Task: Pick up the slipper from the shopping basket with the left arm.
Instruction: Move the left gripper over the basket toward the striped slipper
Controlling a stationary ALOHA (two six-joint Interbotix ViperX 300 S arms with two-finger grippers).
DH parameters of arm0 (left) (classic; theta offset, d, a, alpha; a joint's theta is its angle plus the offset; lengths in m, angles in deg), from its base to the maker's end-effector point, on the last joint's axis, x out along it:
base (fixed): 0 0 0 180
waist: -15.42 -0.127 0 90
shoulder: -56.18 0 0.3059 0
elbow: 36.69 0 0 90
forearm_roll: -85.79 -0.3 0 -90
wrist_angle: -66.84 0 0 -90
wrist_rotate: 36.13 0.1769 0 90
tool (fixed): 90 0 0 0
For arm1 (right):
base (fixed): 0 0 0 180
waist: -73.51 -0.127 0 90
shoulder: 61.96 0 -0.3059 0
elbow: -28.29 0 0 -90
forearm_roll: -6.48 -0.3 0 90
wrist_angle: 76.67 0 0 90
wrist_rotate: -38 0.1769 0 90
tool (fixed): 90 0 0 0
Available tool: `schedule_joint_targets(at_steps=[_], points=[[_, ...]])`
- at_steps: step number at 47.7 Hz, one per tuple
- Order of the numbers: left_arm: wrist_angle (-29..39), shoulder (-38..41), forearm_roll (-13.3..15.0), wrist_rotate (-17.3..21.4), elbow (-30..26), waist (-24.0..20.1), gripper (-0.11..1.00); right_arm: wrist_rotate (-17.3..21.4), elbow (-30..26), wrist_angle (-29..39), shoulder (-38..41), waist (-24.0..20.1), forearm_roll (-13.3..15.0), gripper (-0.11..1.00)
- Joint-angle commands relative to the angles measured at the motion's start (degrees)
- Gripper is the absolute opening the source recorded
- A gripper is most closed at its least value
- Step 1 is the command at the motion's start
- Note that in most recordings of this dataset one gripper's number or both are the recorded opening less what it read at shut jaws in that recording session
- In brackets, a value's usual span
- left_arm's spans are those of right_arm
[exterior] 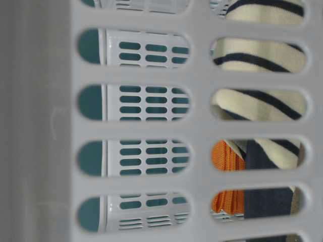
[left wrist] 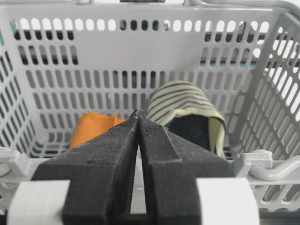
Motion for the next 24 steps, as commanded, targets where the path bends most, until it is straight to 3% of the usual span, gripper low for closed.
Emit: schedule_joint_targets(at_steps=[1,4,11,24], points=[[3.16,0.26,-2.37,-1.58,-4.75,1.58,0.06,0.53,-0.44,-0.26,0.44,-0.53,-0.18,0.00],[7.47,0.44,-2.37,-2.46,-7.65,1.85,0.02,0.62,-0.35,0.35,0.09,-0.79,-0.79,0.03],[19.69,3.25,-2.37,-3.60,-16.17,2.90,0.00,1.85,-0.35,3.25,-1.05,-0.88,-0.97,-0.02],[36.04,16.35,-2.37,-3.96,-33.05,5.89,0.00,2.29,-0.44,5.36,-2.02,-0.97,-0.97,-0.02]])
